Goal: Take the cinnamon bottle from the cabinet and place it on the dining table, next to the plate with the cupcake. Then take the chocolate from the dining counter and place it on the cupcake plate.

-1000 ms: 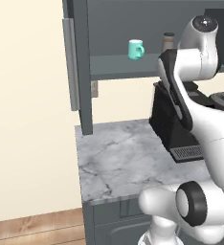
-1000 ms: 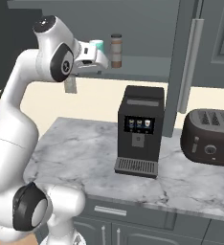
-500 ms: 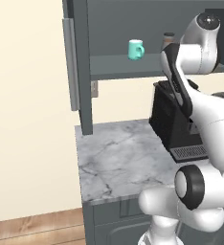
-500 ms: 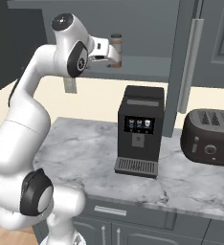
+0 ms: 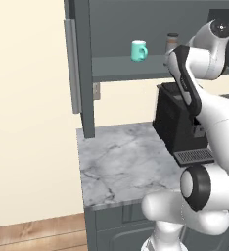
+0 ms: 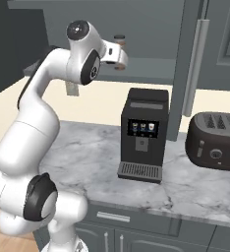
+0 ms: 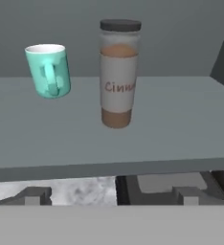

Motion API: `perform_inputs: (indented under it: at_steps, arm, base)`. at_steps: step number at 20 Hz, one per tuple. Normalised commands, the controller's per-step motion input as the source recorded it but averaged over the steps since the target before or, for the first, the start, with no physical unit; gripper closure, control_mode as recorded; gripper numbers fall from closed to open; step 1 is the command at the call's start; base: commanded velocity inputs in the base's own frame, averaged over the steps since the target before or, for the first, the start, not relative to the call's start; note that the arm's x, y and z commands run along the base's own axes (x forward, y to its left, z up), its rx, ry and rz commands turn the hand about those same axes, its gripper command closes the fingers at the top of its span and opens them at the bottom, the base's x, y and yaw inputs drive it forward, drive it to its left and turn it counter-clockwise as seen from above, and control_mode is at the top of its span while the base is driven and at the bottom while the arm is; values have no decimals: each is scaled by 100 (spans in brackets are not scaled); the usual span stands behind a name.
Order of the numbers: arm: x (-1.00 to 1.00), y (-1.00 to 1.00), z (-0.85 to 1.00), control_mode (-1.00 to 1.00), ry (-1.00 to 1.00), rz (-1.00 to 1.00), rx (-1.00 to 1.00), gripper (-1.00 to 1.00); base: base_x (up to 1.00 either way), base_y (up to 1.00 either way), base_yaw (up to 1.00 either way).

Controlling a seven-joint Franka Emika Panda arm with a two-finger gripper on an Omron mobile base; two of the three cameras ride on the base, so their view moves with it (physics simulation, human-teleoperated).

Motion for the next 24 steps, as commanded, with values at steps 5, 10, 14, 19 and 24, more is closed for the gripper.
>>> perform_inputs:
  at_steps: [5,10,14,19,24]
  arm:
    - [31,-8,3,-100,-1,1,10,-100]
    - [36,-4,0,-100,-1,6,8,-100]
    - [37,-4,-2,-100,-1,8,7,-100]
    - [37,-13,0,-100,0,9,2,-100]
    - [28,-11,0,-100,0,6,0,-100]
  base:
    - [0,0,0]
    - [0,0,0]
    - [0,0,0]
    - [0,0,0]
    - [0,0,0]
